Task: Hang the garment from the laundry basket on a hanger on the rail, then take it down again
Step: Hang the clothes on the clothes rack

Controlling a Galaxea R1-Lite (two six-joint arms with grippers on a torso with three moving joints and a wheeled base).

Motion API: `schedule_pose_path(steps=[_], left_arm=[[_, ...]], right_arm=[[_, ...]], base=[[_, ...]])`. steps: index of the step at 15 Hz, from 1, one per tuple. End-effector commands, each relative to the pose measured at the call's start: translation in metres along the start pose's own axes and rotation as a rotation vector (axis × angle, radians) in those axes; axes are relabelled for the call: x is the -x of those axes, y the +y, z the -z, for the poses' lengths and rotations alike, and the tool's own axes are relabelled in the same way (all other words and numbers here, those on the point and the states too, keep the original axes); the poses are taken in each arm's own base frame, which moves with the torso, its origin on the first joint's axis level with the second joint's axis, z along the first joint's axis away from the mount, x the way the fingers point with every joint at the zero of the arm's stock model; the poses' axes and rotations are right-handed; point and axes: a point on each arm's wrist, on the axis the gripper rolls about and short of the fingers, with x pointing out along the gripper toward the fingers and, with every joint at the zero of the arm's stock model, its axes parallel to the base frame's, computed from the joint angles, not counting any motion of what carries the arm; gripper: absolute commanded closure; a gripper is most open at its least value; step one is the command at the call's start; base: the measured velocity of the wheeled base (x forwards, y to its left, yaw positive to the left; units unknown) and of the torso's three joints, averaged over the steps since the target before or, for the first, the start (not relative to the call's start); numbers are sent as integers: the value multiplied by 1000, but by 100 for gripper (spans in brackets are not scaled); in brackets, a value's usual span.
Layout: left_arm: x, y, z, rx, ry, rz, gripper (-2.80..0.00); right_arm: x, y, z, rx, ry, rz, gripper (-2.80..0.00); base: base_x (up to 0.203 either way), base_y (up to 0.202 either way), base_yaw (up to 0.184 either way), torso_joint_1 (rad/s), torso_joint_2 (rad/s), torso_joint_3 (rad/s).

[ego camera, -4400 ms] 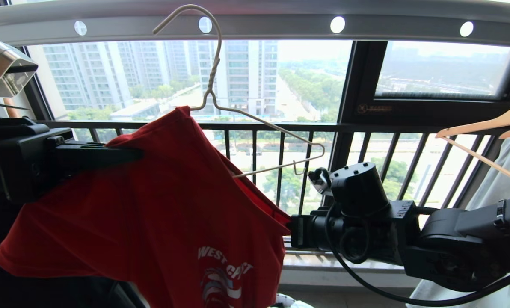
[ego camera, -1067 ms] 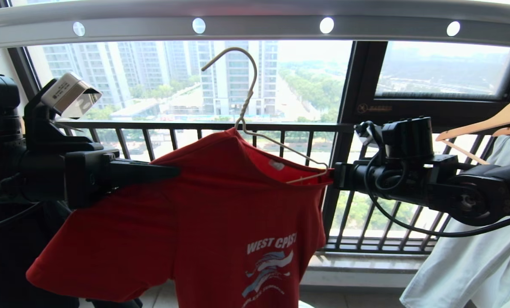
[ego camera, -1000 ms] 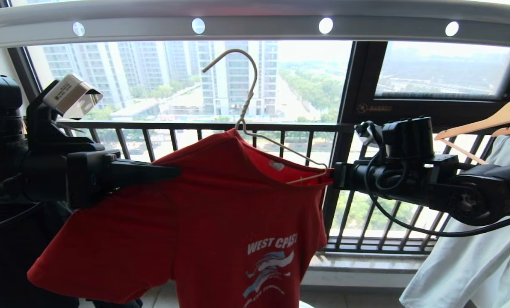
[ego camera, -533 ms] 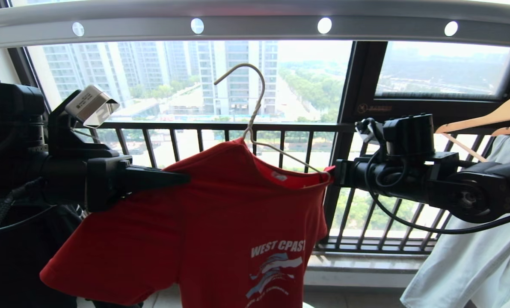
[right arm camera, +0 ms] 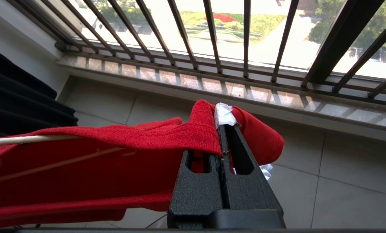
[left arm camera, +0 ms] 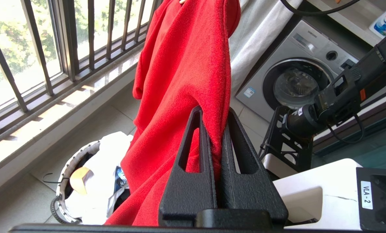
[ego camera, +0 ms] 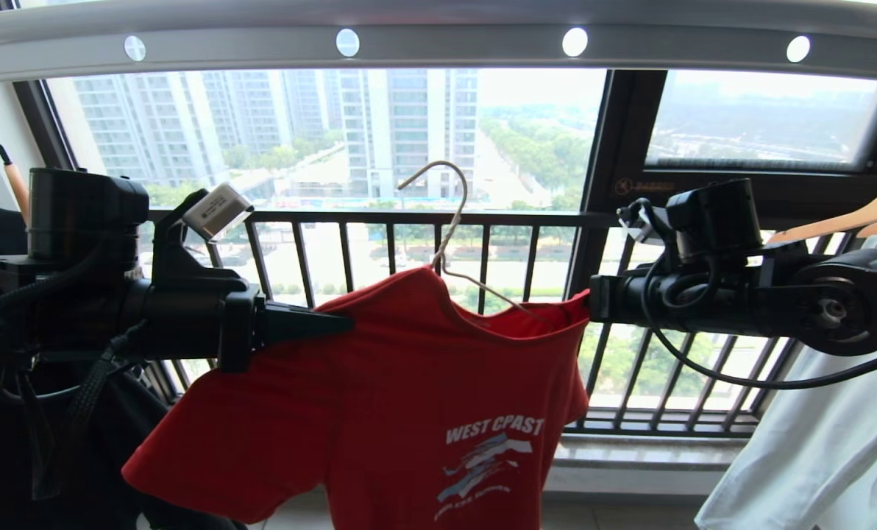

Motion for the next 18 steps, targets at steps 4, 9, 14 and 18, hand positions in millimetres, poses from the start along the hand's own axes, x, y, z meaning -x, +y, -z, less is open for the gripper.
schedule_pose_path(steps=[4, 9, 14, 18], left_arm=[[-17, -9, 12, 5, 44, 70, 0], [-38, -5, 32, -61, 13, 117, 0], [-66, -6, 40, -114, -54, -19, 0], [-84, -16, 38, -131, -142, -149, 0]], right_arm=[[22, 18, -27, 21, 8, 25, 0], [30, 38, -29, 67, 9, 111, 0], [44, 53, -32, 95, -16, 166, 0], [50, 68, -33, 116, -56, 203, 0]], base=[[0, 0, 0, 0, 0, 0], [0, 0, 0, 0, 0, 0], [0, 0, 0, 0, 0, 0], [0, 0, 0, 0, 0, 0]])
